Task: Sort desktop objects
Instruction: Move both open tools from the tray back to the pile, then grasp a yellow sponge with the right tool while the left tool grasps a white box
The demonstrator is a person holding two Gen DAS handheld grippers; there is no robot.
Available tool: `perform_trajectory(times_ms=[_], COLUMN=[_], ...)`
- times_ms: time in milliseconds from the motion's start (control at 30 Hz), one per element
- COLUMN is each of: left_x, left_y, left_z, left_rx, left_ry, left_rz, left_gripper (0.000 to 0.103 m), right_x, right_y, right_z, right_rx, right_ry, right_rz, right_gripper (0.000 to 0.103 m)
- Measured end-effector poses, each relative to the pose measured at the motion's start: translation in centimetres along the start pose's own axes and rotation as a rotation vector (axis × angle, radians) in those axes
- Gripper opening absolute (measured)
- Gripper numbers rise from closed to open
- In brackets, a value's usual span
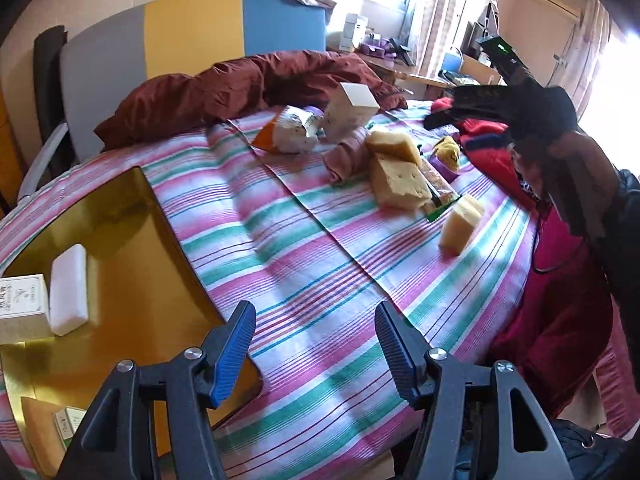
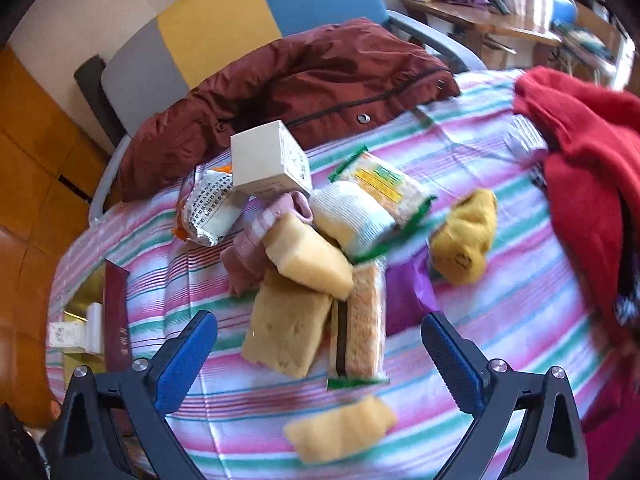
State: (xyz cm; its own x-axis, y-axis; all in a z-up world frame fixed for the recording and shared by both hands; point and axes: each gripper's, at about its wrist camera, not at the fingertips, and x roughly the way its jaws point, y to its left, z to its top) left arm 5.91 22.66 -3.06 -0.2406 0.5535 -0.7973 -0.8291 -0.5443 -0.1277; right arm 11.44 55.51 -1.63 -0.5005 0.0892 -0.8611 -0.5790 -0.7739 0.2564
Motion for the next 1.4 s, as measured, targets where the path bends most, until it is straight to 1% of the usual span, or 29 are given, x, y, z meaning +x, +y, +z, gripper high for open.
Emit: perform_trajectory(times_ms=[167, 233, 300, 433, 567, 633, 667, 700, 733, 800, 833, 867, 933, 967, 1000, 1067, 1100, 1133, 1200, 1233, 1300, 1400], left_x=[1.5, 2.3, 3.2, 5.3, 7.4, 8.2, 8.7, 8.9, 9.1, 9.3, 9.2, 9.1, 9.0, 9.2, 9.6, 10.5, 11.0, 11.4, 12.0, 12.5, 13.2, 14.9], left_y=[-0.6, -0.9, -1.3, -2.2, -2.4, -2.5, -2.6, -2.7, -2.7, -2.4, -2.2, -2.1, -2.1, -2.0, -2.0, -1.6, -1.3, -1.1, -0.9, -1.0, -1.2, -1.9], left_z=[1.3, 2.0, 2.8, 4.3, 6.0, 6.9, 7.3, 7.7, 8.4, 9.7, 10.6, 11.5, 13.6, 14.4, 15.3, 16.9, 17.8, 18.8, 20.3, 21.2, 22.8, 25.0], left_rx=[0.005, 0.011, 0.017, 0.018, -0.031, -0.048, -0.047, -0.04, -0.038, -0.051, -0.058, -0.049, -0.012, -0.004, 0.001, -0.026, -0.053, -0.087, -0.128, -0.145, -0.161, -0.162], left_ry=[0.025, 0.034, 0.048, 0.077, 0.112, 0.114, 0.117, 0.115, 0.108, 0.098, 0.081, 0.055, 0.005, 0.004, 0.012, 0.03, 0.042, 0.049, 0.051, 0.05, 0.052, 0.081], left_rz=[-0.034, -0.04, -0.051, -0.071, -0.111, -0.119, -0.116, -0.113, -0.105, -0.109, -0.107, -0.088, -0.063, -0.068, -0.081, -0.118, -0.141, -0.171, -0.214, -0.231, -0.228, -0.203], left_gripper=[0.063, 0.063, 0.063, 0.063, 0.063, 0.063, 0.063, 0.063, 0.063, 0.063, 0.063, 0.063, 0.063, 0.063, 0.063, 0.063, 0.065, 0.072, 0.08, 0.081, 0.083, 0.084], right_x=[1.7, 2.4, 3.4, 4.3, 4.5, 4.6, 4.7, 4.9, 5.0, 5.2, 5.2, 5.2, 5.0, 4.9, 4.7, 4.4, 4.3, 4.2, 4.1, 4.1, 3.9, 3.4], right_y=[1.6, 2.1, 2.3, 2.1, 2.0, 2.0, 2.1, 2.1, 2.1, 2.1, 2.2, 2.3, 2.3, 2.2, 2.1, 2.0, 2.1, 2.1, 2.3, 2.4, 2.3, 2.5], right_z=[1.2, 1.6, 1.7, 1.6, 1.8, 1.7, 1.7, 1.7, 1.7, 1.6, 1.6, 1.6, 1.6, 1.6, 1.7, 1.8, 1.8, 1.8, 1.7, 1.7, 1.6, 1.6], right_rx=[-0.109, -0.151, -0.174, -0.201, -0.201, -0.205, -0.212, -0.22, -0.225, -0.229, -0.235, -0.239, -0.235, -0.231, -0.225, -0.218, -0.219, -0.221, -0.228, -0.23, -0.229, -0.234], right_ry=[-0.021, -0.037, -0.026, 0.004, -0.001, 0.002, 0.004, 0.004, 0.006, 0.018, 0.016, 0.013, 0.01, 0.006, 0.003, -0.005, -0.008, -0.009, -0.005, -0.005, -0.005, -0.021], right_rz=[-0.002, -0.016, -0.023, -0.042, -0.042, -0.039, -0.048, -0.064, -0.073, -0.071, -0.074, -0.073, -0.064, -0.061, -0.056, -0.047, -0.038, -0.033, -0.021, -0.019, -0.013, 0.003], right_gripper=[0.09, 0.085, 0.077, 0.076, 0.076, 0.075, 0.07, 0.063, 0.059, 0.04, 0.04, 0.04, 0.039, 0.039, 0.039, 0.039, 0.039, 0.039, 0.039, 0.039, 0.039, 0.039])
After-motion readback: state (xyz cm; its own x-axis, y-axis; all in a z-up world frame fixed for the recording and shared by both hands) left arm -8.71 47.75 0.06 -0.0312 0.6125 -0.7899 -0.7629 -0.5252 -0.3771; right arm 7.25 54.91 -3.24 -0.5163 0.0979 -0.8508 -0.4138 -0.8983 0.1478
